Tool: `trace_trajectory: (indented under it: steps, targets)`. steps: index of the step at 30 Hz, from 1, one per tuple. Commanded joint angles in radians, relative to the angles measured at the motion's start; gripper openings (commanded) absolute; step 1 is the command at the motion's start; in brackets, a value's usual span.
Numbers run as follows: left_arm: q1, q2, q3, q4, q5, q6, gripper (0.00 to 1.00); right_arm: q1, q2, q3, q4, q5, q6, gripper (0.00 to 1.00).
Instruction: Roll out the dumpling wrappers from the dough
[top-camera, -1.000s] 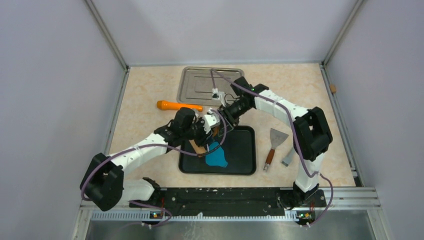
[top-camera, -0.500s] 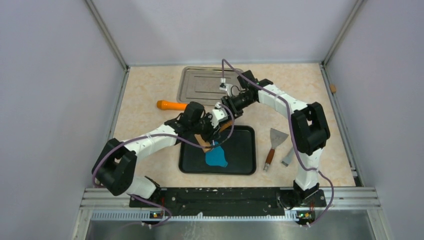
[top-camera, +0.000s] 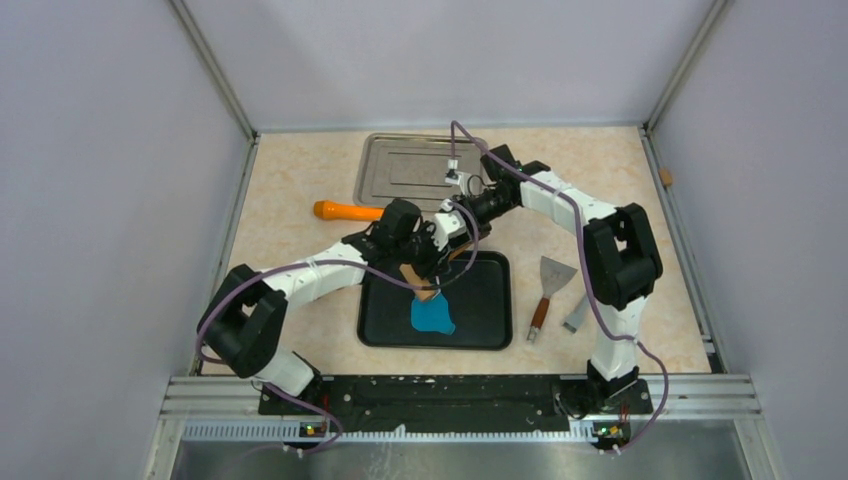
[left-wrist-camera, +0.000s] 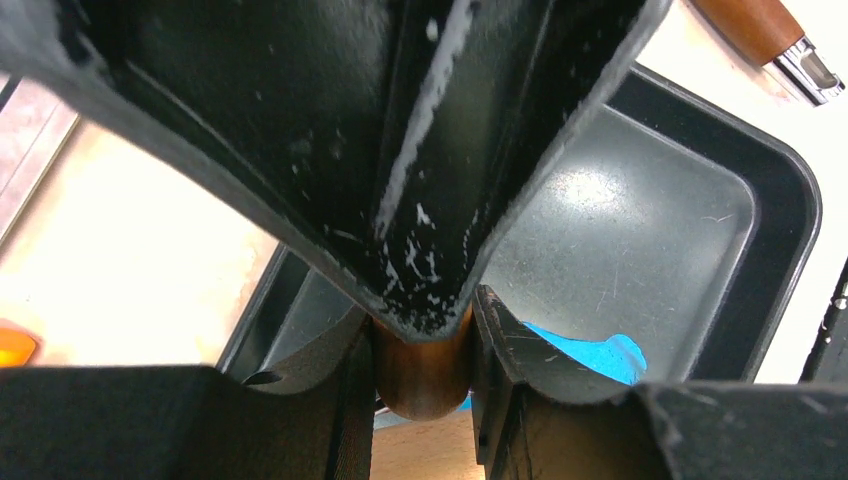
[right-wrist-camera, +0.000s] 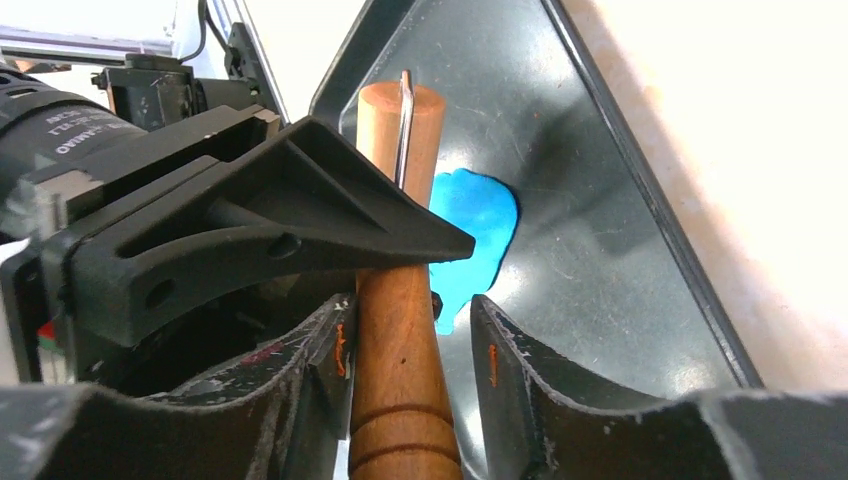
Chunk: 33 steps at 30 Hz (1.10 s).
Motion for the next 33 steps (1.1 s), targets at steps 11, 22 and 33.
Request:
trace_trajectory:
  steps: [11, 22, 33]
  targets:
    - [-0.015, 0.008, 0.086, 0.112, 0.007, 0.008, 0.00, -0.020, -0.046, -0.035, 0.013, -0.001, -0.017, 0.11]
    - [0.088, -0.245, 0.036, -0.159, -0.135, 0.004, 0.65, -0.067, -0.159, 0.100, -0.254, 0.113, -0.398, 0.00]
    - [0.378, -0.239, 0.064, -0.490, -0.299, -0.331, 0.70, 0.167, -0.272, 0.301, -0.520, 0.574, -0.831, 0.00]
